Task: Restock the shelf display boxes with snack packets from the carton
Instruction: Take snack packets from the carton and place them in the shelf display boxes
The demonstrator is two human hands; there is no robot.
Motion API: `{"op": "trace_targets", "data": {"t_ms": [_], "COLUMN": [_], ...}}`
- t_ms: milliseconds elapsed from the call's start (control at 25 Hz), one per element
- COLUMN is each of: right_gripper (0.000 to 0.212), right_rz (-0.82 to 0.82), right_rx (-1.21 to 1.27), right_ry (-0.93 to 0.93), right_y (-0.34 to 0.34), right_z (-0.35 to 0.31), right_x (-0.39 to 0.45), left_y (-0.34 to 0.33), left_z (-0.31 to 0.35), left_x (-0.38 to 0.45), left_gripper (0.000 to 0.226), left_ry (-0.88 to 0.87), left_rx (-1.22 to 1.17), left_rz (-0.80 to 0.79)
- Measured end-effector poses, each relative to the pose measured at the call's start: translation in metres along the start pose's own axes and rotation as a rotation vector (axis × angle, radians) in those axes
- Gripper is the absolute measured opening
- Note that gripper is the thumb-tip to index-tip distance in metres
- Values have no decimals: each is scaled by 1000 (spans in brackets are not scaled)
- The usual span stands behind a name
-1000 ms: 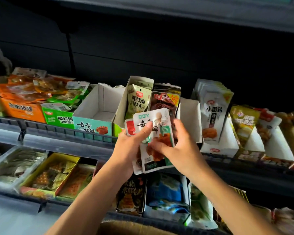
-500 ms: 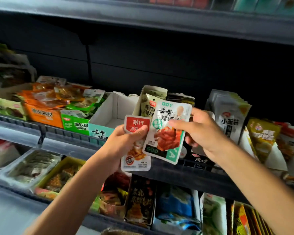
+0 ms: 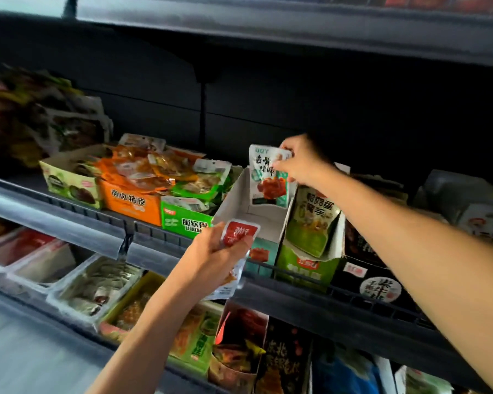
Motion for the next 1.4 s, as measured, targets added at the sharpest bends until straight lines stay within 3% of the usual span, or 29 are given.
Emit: {"op": "trace_targets", "data": {"t_ms": [120,360,480,600,760,880,960,1040,1120,1160,1240,1400], "right_gripper": [14,22,17,11,28,20,19,23,18,13,4,4], "right_rz": [-4,33,48,84,130,249,220,-100,-358,-362,-220,-7], "right_rx": [-225,-171,-452,-555,-629,-413,-36,428,650,673,674,728], "right_ry": [43,-98,0,53,96,143,168,132,66,42,-38,-254], "right_y": [-24,-29,-30,-31,-22,0,10,1,-4,1,21,56], "right_z": [-5,10,-2,-6,-8,-20,-23,-26,-25,-17,15,85], "right_x": [9,16,13,12,0,-31,-63,-103,-145,-159,-174,-204], "left_y": [4,3,4,2,5,18,23,15,-7,-22,-52,-110], "left_z": [-6,-10,-8,-4,1,7,11,15,22,27,30,37], "left_x": [1,4,3,1,0,3,3,1,-2,-4,-8,-21], "left_gripper": [41,27,21,26,31,17,15,21,25,26,25,32], "left_ry": [-4,23,0,-2,-13,7,28,51,61,65,82,62], "left_rx": [-29,-54,-55,-49,-11,-203,-361,-394,-429,-455,-523,-481], "left_rz": [-32,-65,-74,-83,-63,144,238,208,124,89,30,-134]}}
Point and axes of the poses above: each hand's wrist, its own x-axis towards the middle knuckle, its own y-axis out of the back of the hand, z = x × y, the point moved 9 cm from there along x, towards the middle knuckle
